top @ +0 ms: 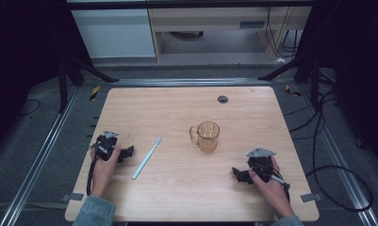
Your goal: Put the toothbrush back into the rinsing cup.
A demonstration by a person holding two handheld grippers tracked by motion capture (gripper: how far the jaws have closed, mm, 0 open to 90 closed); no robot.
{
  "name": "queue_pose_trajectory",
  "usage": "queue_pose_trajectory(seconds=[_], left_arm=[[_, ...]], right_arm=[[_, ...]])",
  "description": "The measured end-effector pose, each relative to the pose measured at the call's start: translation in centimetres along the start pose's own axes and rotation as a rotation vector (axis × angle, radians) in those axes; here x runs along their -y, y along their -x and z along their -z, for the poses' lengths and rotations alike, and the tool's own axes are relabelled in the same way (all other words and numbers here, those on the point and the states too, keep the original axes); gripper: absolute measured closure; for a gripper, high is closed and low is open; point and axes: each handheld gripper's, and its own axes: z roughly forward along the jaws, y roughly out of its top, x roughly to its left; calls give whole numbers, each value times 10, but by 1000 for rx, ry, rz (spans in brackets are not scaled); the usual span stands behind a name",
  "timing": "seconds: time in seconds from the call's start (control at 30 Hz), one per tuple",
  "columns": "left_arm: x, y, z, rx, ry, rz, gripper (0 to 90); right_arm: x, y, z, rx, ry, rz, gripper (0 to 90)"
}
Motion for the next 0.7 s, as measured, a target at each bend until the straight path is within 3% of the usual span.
queue_pose_trajectory(seconds=[0.33,0.7], left_arm=[[-6,3,31,10,36,-36,32],[-16,11,59,30,-24,-89,47]], right_arm=[[0,0,0,0,-1,-3,4],[0,0,0,0,-1,0,3]])
